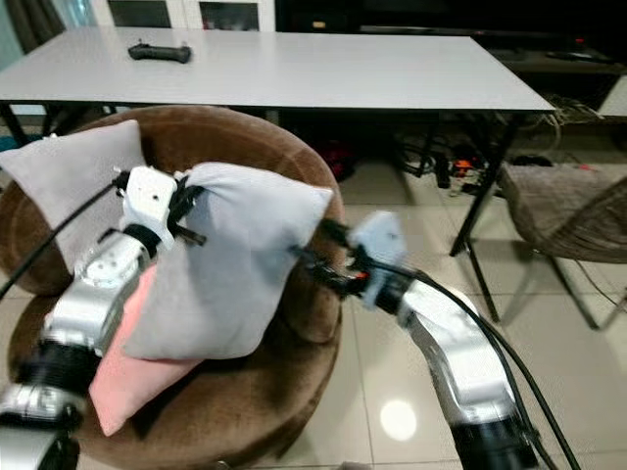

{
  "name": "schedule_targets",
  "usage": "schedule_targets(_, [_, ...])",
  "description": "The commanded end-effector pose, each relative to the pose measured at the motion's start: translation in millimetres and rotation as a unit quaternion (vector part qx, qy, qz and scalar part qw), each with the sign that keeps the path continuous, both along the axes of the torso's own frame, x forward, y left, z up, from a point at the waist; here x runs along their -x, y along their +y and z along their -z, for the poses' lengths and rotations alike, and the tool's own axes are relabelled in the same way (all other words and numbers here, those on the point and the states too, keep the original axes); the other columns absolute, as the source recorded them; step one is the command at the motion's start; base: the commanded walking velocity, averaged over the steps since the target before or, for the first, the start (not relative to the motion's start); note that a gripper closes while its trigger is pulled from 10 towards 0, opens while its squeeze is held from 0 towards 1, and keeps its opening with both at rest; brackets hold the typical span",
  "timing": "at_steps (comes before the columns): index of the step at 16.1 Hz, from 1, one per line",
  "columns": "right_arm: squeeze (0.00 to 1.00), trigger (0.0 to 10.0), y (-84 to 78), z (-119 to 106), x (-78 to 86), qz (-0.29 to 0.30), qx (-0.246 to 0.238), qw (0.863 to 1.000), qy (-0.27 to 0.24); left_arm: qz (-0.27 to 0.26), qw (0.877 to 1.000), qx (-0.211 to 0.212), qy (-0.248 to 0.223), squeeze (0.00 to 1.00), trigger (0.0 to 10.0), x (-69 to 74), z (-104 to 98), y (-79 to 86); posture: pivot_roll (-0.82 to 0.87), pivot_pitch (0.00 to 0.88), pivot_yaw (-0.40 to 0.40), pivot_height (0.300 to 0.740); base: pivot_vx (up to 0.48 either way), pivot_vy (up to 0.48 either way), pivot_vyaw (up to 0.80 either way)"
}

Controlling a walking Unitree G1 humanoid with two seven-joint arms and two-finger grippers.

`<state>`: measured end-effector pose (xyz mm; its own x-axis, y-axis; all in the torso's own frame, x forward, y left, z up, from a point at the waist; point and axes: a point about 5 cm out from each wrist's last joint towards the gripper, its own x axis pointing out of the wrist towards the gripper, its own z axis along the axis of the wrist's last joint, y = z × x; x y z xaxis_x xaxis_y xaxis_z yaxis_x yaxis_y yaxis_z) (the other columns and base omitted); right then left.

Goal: Move the pillow to the sofa from floor

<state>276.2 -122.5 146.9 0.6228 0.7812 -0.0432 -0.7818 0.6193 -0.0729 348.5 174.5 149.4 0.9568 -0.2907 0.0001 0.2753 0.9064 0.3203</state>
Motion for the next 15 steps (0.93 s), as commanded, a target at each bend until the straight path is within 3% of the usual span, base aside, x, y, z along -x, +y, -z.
schedule_targets(1, [0.00, 10.0, 6.2, 4.7, -6.3, -0.032, 0.011, 0.999, 0.009, 0.001, 1.000, -0.008, -0.016, 0.00, 10.0, -6.7, -11.2, 7.7, -0.01, 0.000, -0.002, 0.740, 0.000, 0.000, 0.00])
schedule_targets(3, [0.00, 10.0, 18.9, 13.7, -13.5, -0.068, 0.028, 0.997, 0.022, 0.005, 1.000, -0.020, -0.019, 0.00, 10.0, -11.3, -15.2, 15.1, -0.01, 0.000, -0.007, 0.740, 0.000, 0.000, 0.00])
schedule_targets(5, [0.00, 10.0, 54.0, 26.1, -29.0, -0.109, 0.053, 0.992, 0.033, 0.008, 0.999, -0.026, -0.019, 0.00, 10.0, -16.2, -22.1, 32.4, 0.02, 0.000, -0.028, 0.740, 0.000, 0.000, 0.00])
schedule_targets(7, [0.00, 10.0, 77.2, 27.3, -35.9, -0.110, 0.049, 0.992, 0.037, -0.013, 0.999, -0.049, -0.010, 0.00, 10.0, -17.7, -23.1, 48.4, 0.04, 0.000, -0.043, 0.740, 0.000, 0.000, 0.00])
schedule_targets(8, [0.00, 10.0, 89.0, 28.6, -36.8, -0.114, 0.045, 0.992, 0.041, -0.024, 0.998, -0.051, -0.010, 0.26, 10.0, -18.8, -24.4, 56.2, 0.04, 0.000, -0.043, 0.740, 0.000, 0.000, 0.00])
schedule_targets(9, [0.00, 10.0, 100.4, 30.6, -36.3, -0.119, 0.042, 0.991, 0.041, -0.020, 0.999, -0.048, -0.008, 0.93, 10.0, -19.0, -25.6, 60.3, 0.04, 0.000, -0.044, 0.740, 0.000, 0.000, 0.00])
schedule_targets(10, [0.00, 10.0, 116.1, 33.1, -38.0, -0.096, 0.040, 0.994, 0.038, -0.031, 0.997, -0.065, -0.013, 1.00, 10.0, -21.9, -30.8, 66.7, 0.04, 0.000, -0.048, 0.740, 0.000, 0.000, 0.00])
schedule_targets(13, [0.00, 10.0, 128.8, 45.5, -45.4, -0.024, 0.065, 0.996, 0.052, -0.041, 0.995, -0.076, -0.040, 1.00, 10.0, -27.3, -46.2, 72.7, 0.04, 0.000, -0.046, 0.740, 0.000, 0.000, 0.00])
schedule_targets(15, [0.00, 10.0, 129.3, 45.2, -48.4, 0.007, 0.056, 0.997, 0.050, -0.046, 0.995, -0.070, -0.056, 1.00, 10.0, -30.5, -57.3, 76.2, 0.05, 0.000, -0.046, 0.740, 0.000, 0.000, 0.00])
